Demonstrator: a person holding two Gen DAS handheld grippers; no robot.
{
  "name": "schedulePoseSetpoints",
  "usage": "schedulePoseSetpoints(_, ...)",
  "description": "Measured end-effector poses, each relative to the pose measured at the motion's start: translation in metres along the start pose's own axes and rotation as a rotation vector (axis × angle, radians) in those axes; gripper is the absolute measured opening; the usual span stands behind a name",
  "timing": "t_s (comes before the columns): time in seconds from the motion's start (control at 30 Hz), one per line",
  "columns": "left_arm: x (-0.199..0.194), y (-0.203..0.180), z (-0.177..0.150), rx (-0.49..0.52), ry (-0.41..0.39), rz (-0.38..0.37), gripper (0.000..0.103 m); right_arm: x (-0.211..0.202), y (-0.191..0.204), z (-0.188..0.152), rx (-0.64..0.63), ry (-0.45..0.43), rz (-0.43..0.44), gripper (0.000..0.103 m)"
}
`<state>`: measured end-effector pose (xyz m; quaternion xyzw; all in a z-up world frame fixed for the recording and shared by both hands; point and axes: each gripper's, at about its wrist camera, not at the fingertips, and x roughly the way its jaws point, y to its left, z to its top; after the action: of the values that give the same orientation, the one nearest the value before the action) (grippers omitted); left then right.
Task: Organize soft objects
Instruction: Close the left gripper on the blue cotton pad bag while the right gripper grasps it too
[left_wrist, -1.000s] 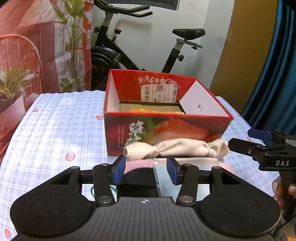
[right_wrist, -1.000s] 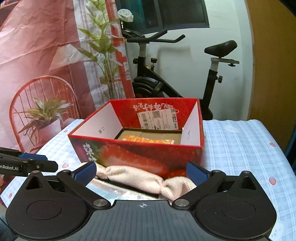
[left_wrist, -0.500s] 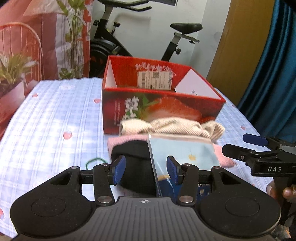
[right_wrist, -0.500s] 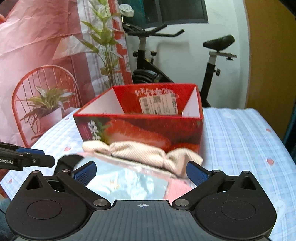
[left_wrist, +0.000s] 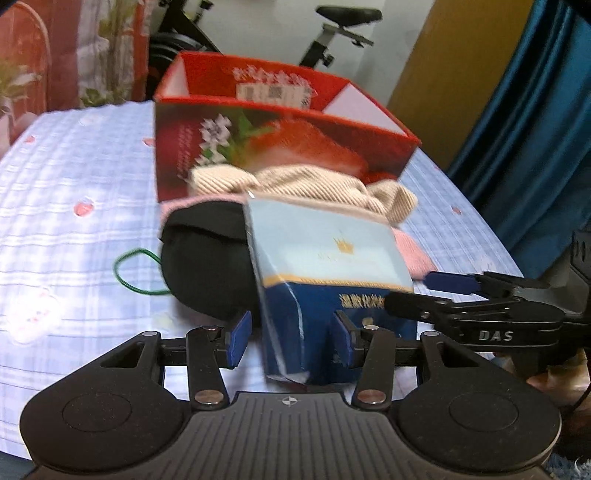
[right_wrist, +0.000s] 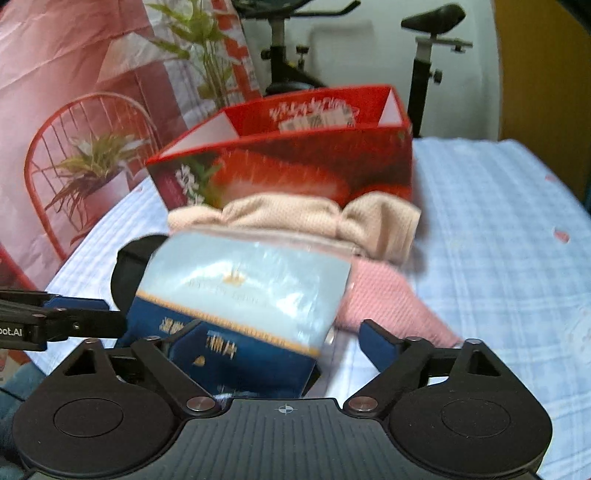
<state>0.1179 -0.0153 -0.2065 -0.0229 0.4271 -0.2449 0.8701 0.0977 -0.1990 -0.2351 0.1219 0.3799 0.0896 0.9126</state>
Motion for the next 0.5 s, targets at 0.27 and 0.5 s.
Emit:
schedulePoseSetpoints(0.27, 0.022, 0.006, -0.007, -0.033, 0.051, -0.032, 0.046, 0.016, 0.000, -0.009, 0.011, 0.063, 0.047, 0.070)
schedulePoseSetpoints(0.5, 0.034, 0.015, -0.009, -0.083, 0.070, -0.063, 0.042, 0.025, -0.001, -0.008, 0.015, 0.076, 0.080, 0.059)
